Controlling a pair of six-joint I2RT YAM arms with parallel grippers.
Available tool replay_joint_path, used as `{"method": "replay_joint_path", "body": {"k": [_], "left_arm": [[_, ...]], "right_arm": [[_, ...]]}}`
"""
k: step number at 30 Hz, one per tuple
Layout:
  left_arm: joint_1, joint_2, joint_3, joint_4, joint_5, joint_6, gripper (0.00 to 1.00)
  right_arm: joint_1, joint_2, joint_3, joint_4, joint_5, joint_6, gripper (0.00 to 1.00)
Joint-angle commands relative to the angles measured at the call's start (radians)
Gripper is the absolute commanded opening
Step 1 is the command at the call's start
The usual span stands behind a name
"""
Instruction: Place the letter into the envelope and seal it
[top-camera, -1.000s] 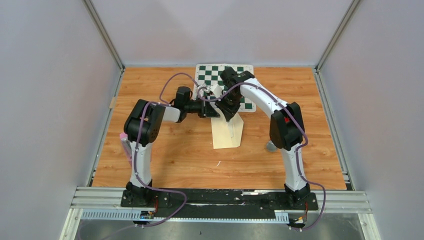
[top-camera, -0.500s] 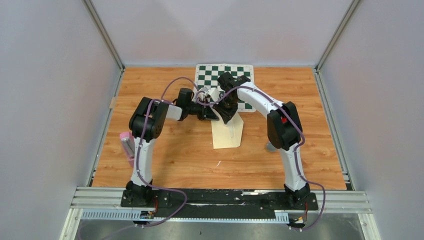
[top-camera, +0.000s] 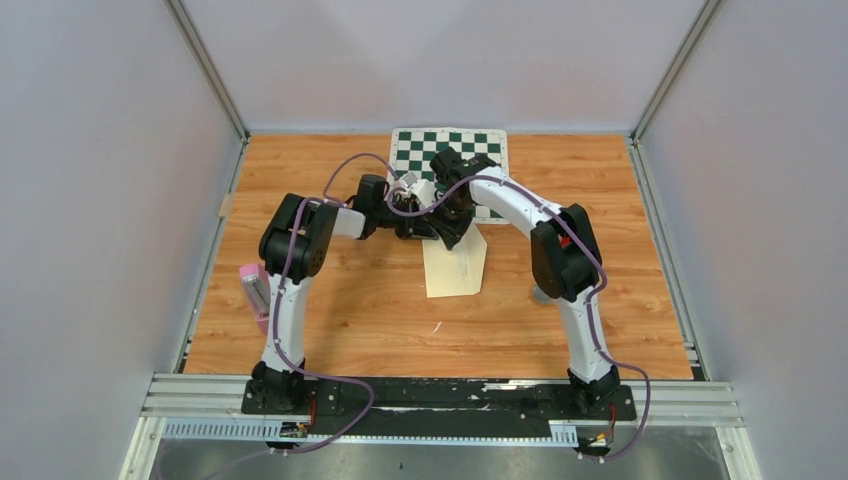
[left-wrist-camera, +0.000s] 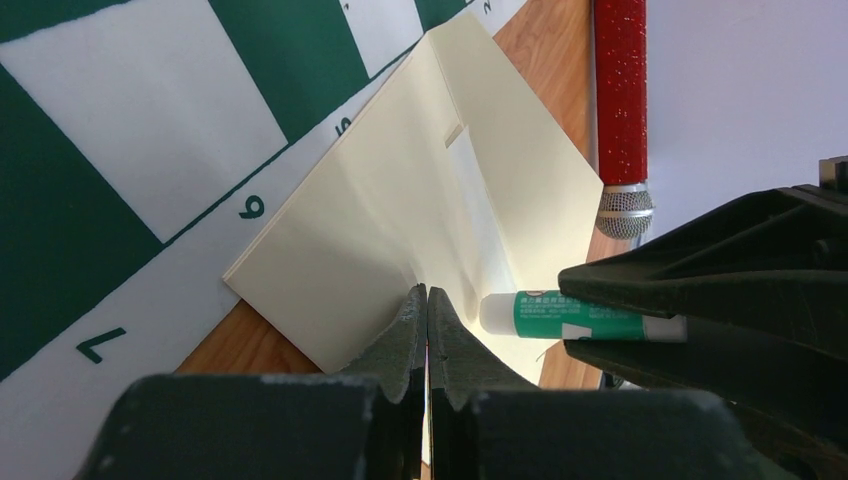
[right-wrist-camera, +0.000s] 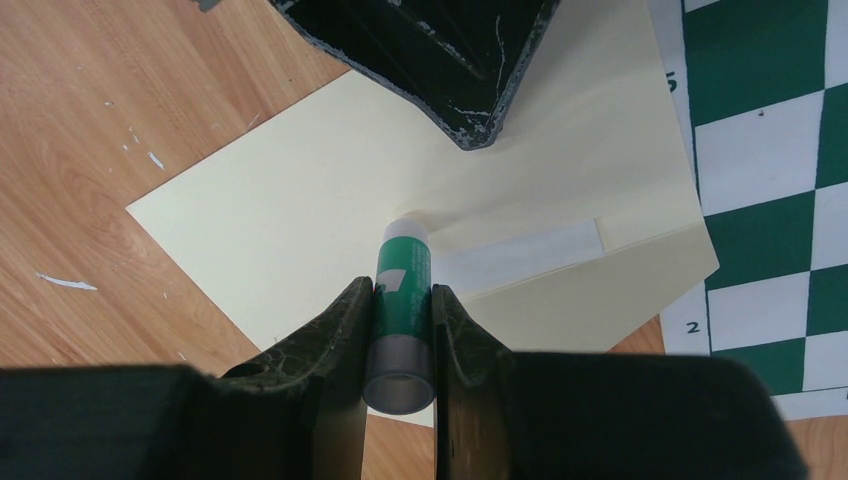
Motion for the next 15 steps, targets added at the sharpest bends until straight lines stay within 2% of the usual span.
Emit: {"method": "replay_joint_path", "body": {"k": [1, 15], "left_arm": [[0.003, 0.015, 0.03, -0.031, -0.016, 0.026, 0.0], [0.003, 0.019, 0.042, -0.053, -0.022, 0.036, 0.0]], "right_arm": [[0.012, 0.017, -0.011, 0.03, 0.04, -0.037, 0.0], [0.017, 0.023, 0.001, 0.035, 0.063, -0.068, 0.0]]}}
